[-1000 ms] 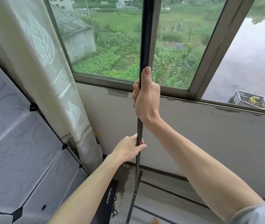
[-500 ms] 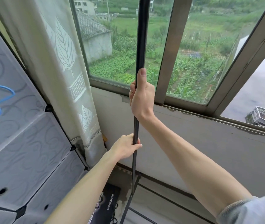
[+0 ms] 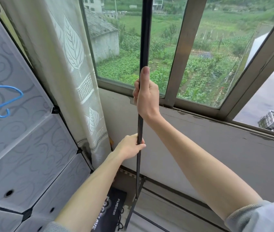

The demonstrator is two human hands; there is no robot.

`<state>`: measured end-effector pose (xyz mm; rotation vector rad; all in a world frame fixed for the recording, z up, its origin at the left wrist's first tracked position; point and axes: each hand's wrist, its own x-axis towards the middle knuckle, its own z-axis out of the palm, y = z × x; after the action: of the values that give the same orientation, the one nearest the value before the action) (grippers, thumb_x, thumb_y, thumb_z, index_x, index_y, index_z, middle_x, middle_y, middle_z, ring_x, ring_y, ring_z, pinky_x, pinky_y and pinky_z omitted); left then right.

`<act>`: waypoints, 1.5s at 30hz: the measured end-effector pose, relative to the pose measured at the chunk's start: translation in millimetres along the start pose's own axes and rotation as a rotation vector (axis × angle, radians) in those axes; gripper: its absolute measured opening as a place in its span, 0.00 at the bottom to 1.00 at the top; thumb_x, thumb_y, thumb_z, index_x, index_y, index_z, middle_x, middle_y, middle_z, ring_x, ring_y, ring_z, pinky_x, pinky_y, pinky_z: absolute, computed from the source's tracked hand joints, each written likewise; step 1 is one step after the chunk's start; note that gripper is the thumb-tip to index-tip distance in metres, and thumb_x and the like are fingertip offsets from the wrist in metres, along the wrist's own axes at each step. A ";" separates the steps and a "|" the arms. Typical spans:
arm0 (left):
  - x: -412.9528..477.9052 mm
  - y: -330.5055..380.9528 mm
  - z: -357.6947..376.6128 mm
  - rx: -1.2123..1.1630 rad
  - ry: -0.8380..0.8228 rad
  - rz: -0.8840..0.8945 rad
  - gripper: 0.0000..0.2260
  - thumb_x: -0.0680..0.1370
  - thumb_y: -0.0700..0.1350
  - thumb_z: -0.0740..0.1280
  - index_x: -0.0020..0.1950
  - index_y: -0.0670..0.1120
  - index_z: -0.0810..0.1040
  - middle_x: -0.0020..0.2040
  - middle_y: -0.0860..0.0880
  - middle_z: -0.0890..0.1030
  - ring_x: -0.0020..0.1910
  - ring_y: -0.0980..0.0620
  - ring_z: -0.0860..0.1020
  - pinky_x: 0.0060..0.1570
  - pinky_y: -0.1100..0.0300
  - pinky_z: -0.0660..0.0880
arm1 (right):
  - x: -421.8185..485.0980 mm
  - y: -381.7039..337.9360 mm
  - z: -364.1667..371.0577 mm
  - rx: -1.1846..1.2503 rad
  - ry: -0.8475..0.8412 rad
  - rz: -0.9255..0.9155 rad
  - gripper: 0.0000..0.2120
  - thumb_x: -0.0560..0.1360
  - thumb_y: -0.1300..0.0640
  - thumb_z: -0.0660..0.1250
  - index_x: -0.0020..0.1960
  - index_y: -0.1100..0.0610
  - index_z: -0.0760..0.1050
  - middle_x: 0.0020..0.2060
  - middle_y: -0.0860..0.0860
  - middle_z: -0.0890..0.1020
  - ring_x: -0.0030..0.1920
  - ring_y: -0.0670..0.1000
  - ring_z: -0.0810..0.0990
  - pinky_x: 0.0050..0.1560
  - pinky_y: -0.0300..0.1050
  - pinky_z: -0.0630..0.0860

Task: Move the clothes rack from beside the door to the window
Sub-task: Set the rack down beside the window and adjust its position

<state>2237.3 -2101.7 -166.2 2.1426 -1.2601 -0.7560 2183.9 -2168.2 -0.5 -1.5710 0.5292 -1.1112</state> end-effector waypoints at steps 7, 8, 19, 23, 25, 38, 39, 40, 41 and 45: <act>-14.1 -1.4 4.0 0.200 -0.013 0.009 0.13 0.79 0.56 0.64 0.62 0.53 0.72 0.56 0.49 0.83 0.52 0.45 0.81 0.51 0.50 0.78 | -17.5 -5.1 -24.8 -0.270 -0.091 0.023 0.26 0.81 0.34 0.48 0.40 0.50 0.74 0.33 0.45 0.84 0.39 0.42 0.82 0.50 0.44 0.76; -18.8 -2.3 6.8 0.267 -0.009 0.005 0.17 0.79 0.56 0.63 0.65 0.52 0.70 0.57 0.48 0.82 0.53 0.44 0.81 0.48 0.51 0.77 | -24.2 -3.6 -33.8 -0.311 -0.101 0.028 0.23 0.81 0.36 0.50 0.44 0.49 0.75 0.37 0.44 0.85 0.41 0.37 0.80 0.48 0.36 0.73; -76.0 24.4 90.9 0.389 -0.230 0.064 0.14 0.79 0.56 0.60 0.62 0.55 0.76 0.59 0.52 0.82 0.55 0.48 0.80 0.54 0.52 0.76 | -193.8 57.1 -211.2 -0.693 0.066 0.289 0.06 0.79 0.55 0.67 0.55 0.51 0.80 0.49 0.44 0.84 0.50 0.42 0.81 0.56 0.41 0.76; -93.2 83.4 135.2 0.374 -0.272 0.178 0.13 0.79 0.55 0.60 0.61 0.56 0.76 0.58 0.55 0.82 0.55 0.49 0.80 0.52 0.54 0.75 | -262.8 56.8 -284.6 -0.791 0.130 0.391 0.07 0.79 0.55 0.67 0.55 0.49 0.79 0.50 0.44 0.83 0.54 0.45 0.80 0.55 0.41 0.73; -103.9 117.2 162.2 0.370 -0.292 0.242 0.13 0.79 0.55 0.60 0.61 0.56 0.76 0.57 0.56 0.82 0.55 0.50 0.80 0.52 0.54 0.75 | -297.4 51.2 -322.4 -0.825 0.172 0.429 0.07 0.79 0.54 0.66 0.55 0.47 0.79 0.50 0.41 0.82 0.55 0.45 0.79 0.54 0.40 0.71; -223.7 352.1 376.1 0.315 -0.329 0.565 0.10 0.80 0.54 0.61 0.60 0.57 0.75 0.55 0.60 0.82 0.54 0.54 0.78 0.46 0.57 0.69 | -478.8 -51.1 -591.4 -0.960 0.489 0.424 0.08 0.79 0.50 0.65 0.56 0.42 0.78 0.50 0.35 0.77 0.55 0.43 0.72 0.54 0.38 0.66; -228.1 368.4 385.6 0.313 -0.321 0.583 0.10 0.80 0.53 0.61 0.60 0.57 0.75 0.55 0.60 0.82 0.55 0.54 0.78 0.45 0.57 0.69 | -484.2 -60.1 -608.5 -0.969 0.507 0.410 0.08 0.79 0.50 0.65 0.56 0.42 0.78 0.50 0.35 0.77 0.55 0.42 0.72 0.54 0.38 0.66; -230.2 384.0 392.5 0.314 -0.314 0.596 0.10 0.80 0.53 0.61 0.60 0.57 0.75 0.55 0.61 0.82 0.55 0.55 0.78 0.45 0.57 0.69 | -486.7 -68.2 -623.4 -0.973 0.529 0.395 0.08 0.79 0.50 0.64 0.56 0.42 0.78 0.51 0.35 0.77 0.55 0.42 0.72 0.54 0.37 0.66; -233.3 406.4 404.5 0.312 -0.300 0.614 0.10 0.80 0.53 0.62 0.60 0.57 0.76 0.54 0.61 0.82 0.55 0.55 0.78 0.45 0.57 0.69 | -491.6 -78.4 -644.8 -0.972 0.559 0.387 0.08 0.79 0.50 0.64 0.57 0.42 0.78 0.51 0.35 0.77 0.55 0.42 0.72 0.55 0.37 0.66; -237.7 468.6 441.4 0.269 -0.307 0.645 0.09 0.79 0.52 0.63 0.58 0.57 0.76 0.51 0.61 0.81 0.55 0.54 0.79 0.49 0.56 0.73 | -500.5 -103.6 -705.8 -0.996 0.619 0.345 0.08 0.79 0.50 0.64 0.57 0.43 0.78 0.52 0.37 0.78 0.55 0.41 0.71 0.53 0.33 0.64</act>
<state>1556.1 -2158.6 -105.8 1.6641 -2.1695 -0.6651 1322.9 -2093.4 -111.5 -1.7950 1.9170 -1.1044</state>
